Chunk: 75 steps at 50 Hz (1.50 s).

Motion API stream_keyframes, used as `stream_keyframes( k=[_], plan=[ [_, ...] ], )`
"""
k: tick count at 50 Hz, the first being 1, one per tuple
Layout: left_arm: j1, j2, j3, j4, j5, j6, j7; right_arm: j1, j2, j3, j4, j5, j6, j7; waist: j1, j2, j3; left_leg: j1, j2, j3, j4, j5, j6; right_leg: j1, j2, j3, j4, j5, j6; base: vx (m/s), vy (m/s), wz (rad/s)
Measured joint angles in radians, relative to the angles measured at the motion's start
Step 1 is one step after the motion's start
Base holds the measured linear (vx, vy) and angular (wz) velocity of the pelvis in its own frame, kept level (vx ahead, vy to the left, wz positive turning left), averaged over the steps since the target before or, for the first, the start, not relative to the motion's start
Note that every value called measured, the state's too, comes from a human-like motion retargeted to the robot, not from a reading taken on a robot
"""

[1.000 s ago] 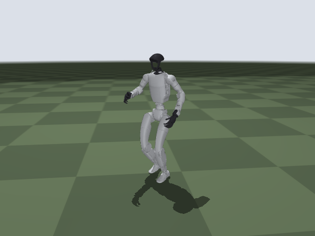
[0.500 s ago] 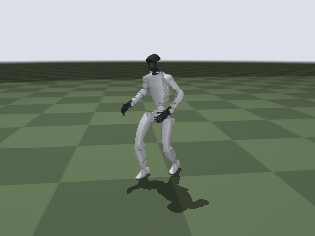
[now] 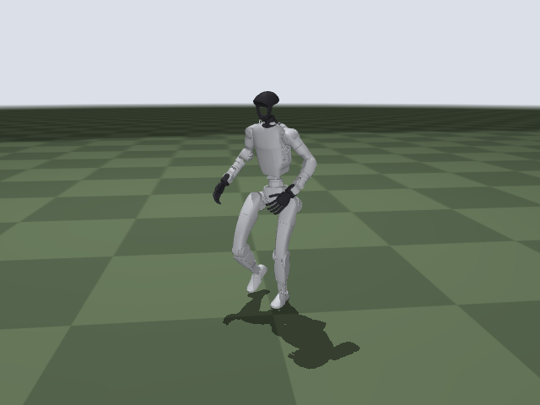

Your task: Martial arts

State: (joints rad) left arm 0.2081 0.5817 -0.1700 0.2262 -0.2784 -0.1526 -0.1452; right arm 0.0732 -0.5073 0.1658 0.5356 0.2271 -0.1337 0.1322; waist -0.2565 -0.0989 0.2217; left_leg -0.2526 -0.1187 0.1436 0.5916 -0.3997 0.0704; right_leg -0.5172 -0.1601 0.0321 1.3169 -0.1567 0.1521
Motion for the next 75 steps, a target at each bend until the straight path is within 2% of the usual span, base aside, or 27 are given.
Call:
stream_keyframes(
  k=[5, 10, 12, 15, 20, 22, 23, 25, 30, 33, 35, 37, 42, 46, 50, 52, 57, 63, 65, 75],
  plan=[
    [0.040, -0.040, 0.038, 0.088, 0.025, 0.012, 0.012, -0.050, -0.013, -0.004, -0.051, -0.042, -0.007, -0.014, 0.076, -0.026, -0.040, -0.123, 0.014, 0.019, 0.062, 0.039, 0.022, 0.121, 0.013, 0.011, 0.053, 0.059, 0.038, -0.41, -0.07, -0.13],
    [0.064, -0.089, 0.082, 0.187, 0.044, 0.014, 0.045, -0.078, -0.018, -0.022, -0.124, -0.080, -0.017, -0.050, 0.145, -0.050, -0.069, -0.224, 0.033, 0.031, 0.088, 0.095, 0.026, 0.235, 0.073, 0.035, -0.016, 0.136, 0.108, -0.41, -0.12, -0.03],
    [0.070, -0.109, 0.096, 0.223, 0.048, 0.016, 0.060, -0.081, -0.017, -0.027, -0.152, -0.084, -0.023, -0.069, 0.170, -0.056, -0.076, -0.256, 0.042, 0.035, 0.085, 0.126, 0.016, 0.272, 0.089, 0.035, -0.073, 0.125, 0.108, -0.42, -0.16, 0.02],
    [0.077, -0.137, 0.106, 0.271, 0.044, 0.017, 0.072, -0.083, -0.018, -0.033, -0.187, -0.078, -0.032, -0.096, 0.197, -0.062, -0.083, -0.296, 0.040, 0.039, 0.056, 0.192, -0.007, 0.321, 0.095, 0.045, -0.185, 0.053, 0.108, -0.43, -0.13, 0.15],
    [0.076, -0.173, 0.111, 0.312, 0.026, 0.014, 0.078, -0.097, -0.022, -0.042, -0.222, -0.041, -0.057, -0.139, 0.230, -0.036, -0.067, -0.329, 0.063, 0.032, -0.049, 0.335, -0.093, 0.366, 0.095, -0.003, -0.415, -0.177, 0.004, -0.48, -0.16, 0.17],
    [0.075, -0.182, 0.107, 0.319, 0.020, 0.009, 0.070, -0.105, -0.023, -0.043, -0.222, -0.024, -0.063, -0.148, 0.234, -0.018, -0.053, -0.343, 0.088, 0.039, -0.059, 0.369, -0.122, 0.362, 0.103, -0.027, -0.481, -0.216, -0.023, -0.52, -0.15, 0.27],
    [0.083, -0.188, 0.102, 0.320, 0.019, 0.006, 0.065, -0.102, -0.019, -0.041, -0.222, -0.018, -0.065, -0.153, 0.230, -0.017, -0.044, -0.358, 0.093, 0.049, -0.034, 0.361, -0.127, 0.354, 0.097, -0.037, -0.487, -0.240, -0.030, -0.53, -0.14, 0.23],
    [0.072, -0.187, 0.094, 0.328, 0.004, 0.002, 0.040, -0.119, -0.023, -0.040, -0.203, 0.008, -0.066, -0.152, 0.244, 0.027, -0.033, -0.375, 0.149, 0.047, 0.008, 0.322, -0.139, 0.349, 0.137, -0.055, -0.572, -0.236, -0.052, -0.51, -0.12, 0.01],
    [0.102, -0.170, 0.050, 0.308, -0.005, -0.004, -0.014, -0.096, -0.025, -0.010, -0.156, 0.052, -0.057, -0.142, 0.226, 0.081, -0.009, -0.375, 0.247, 0.088, 0.370, 0.102, -0.087, 0.290, 0.168, -0.077, -0.572, -0.270, -0.070, -0.48, -0.09, 0.02],
    [0.102, -0.144, 0.020, 0.284, -0.001, -0.004, -0.034, -0.091, -0.037, 0.009, -0.109, 0.062, -0.045, -0.135, 0.216, 0.141, -0.005, -0.314, 0.319, 0.084, 0.572, -0.001, -0.064, 0.256, 0.229, -0.080, -0.595, -0.248, -0.081, -0.43, -0.07, -0.10],
    [0.079, -0.125, -0.003, 0.271, -0.005, -0.003, -0.043, -0.105, -0.049, 0.013, -0.057, 0.069, -0.040, -0.129, 0.212, 0.202, 0.006, -0.249, 0.369, 0.061, 0.659, -0.045, -0.071, 0.269, 0.294, -0.084, -0.683, -0.194, -0.090, -0.41, -0.06, -0.08],
    [0.058, -0.112, -0.029, 0.264, -0.005, -0.009, -0.043, -0.100, -0.054, 0.017, -0.016, 0.066, -0.033, -0.134, 0.186, 0.238, 0.006, -0.168, 0.373, 0.055, 0.680, -0.065, -0.081, 0.252, 0.318, -0.092, -0.715, -0.164, -0.095, -0.41, -0.05, 0.18],
    [-0.023, -0.090, -0.092, 0.261, -0.017, -0.033, -0.023, -0.094, -0.061, 0.014, 0.113, 0.053, -0.023, -0.152, 0.092, 0.291, 0.013, 0.045, 0.298, 0.044, 0.520, -0.088, -0.129, 0.194, 0.317, -0.122, -0.747, -0.102, -0.098, -0.41, -0.02, 0.48],
    [-0.112, -0.084, -0.128, 0.244, -0.019, -0.056, 0.004, -0.100, -0.068, -0.006, 0.226, 0.046, -0.017, -0.165, 0.013, 0.286, 0.034, 0.185, 0.184, 0.022, 0.248, -0.112, -0.142, 0.121, 0.260, -0.140, -0.698, -0.078, -0.087, -0.41, 0.04, 0.70],
    [-0.214, -0.082, -0.151, 0.210, -0.004, -0.080, 0.038, -0.107, -0.064, -0.031, 0.324, 0.046, -0.011, -0.157, -0.043, 0.249, 0.060, 0.281, 0.073, -0.004, -0.025, -0.137, -0.110, 0.036, 0.180, -0.137, -0.624, -0.050, -0.064, -0.41, 0.10, 0.67],
    [-0.246, -0.083, -0.157, 0.185, 0.012, -0.092, 0.054, -0.092, -0.058, -0.038, 0.348, 0.045, -0.009, -0.149, -0.061, 0.231, 0.078, 0.295, 0.048, -0.010, -0.074, -0.177, -0.086, 0.000, 0.155, -0.133, -0.579, -0.030, -0.057, -0.41, 0.14, 0.52],
    [-0.339, -0.073, -0.157, 0.122, 0.074, -0.117, 0.091, -0.079, -0.054, -0.061, 0.365, 0.023, -0.012, -0.107, -0.094, 0.185, 0.107, 0.339, -0.034, -0.039, -0.279, -0.153, -0.030, -0.093, 0.091, -0.087, -0.515, 0.075, -0.020, -0.34, 0.16, 0.43],
    [-0.371, -0.059, -0.139, 0.087, 0.156, -0.131, 0.122, -0.037, -0.060, -0.082, 0.324, -0.023, -0.018, -0.081, -0.131, 0.161, 0.134, 0.336, -0.067, -0.061, -0.355, -0.106, 0.000, -0.173, 0.096, -0.002, -0.488, 0.274, 0.063, -0.18, 0.13, 0.25],
    [-0.362, -0.057, -0.133, 0.093, 0.175, -0.132, 0.129, -0.017, -0.063, -0.093, 0.319, -0.033, -0.021, -0.082, -0.144, 0.146, 0.138, 0.333, -0.080, -0.065, -0.348, -0.102, 0.005, -0.195, 0.106, 0.034, -0.469, 0.308, 0.096, -0.03, 0.04, 0.09],
    [-0.274, -0.088, -0.103, 0.300, 0.164, -0.099, 0.070, 0.080, -0.084, -0.218, 0.415, -0.020, -0.005, -0.105, -0.228, 0.129, 0.135, 0.324, -0.117, -0.097, -0.263, -0.166, 0.044, -0.241, 0.144, 0.053, -0.294, 0.211, 0.110, 0.17, -0.02, 0.07]
  ],
)
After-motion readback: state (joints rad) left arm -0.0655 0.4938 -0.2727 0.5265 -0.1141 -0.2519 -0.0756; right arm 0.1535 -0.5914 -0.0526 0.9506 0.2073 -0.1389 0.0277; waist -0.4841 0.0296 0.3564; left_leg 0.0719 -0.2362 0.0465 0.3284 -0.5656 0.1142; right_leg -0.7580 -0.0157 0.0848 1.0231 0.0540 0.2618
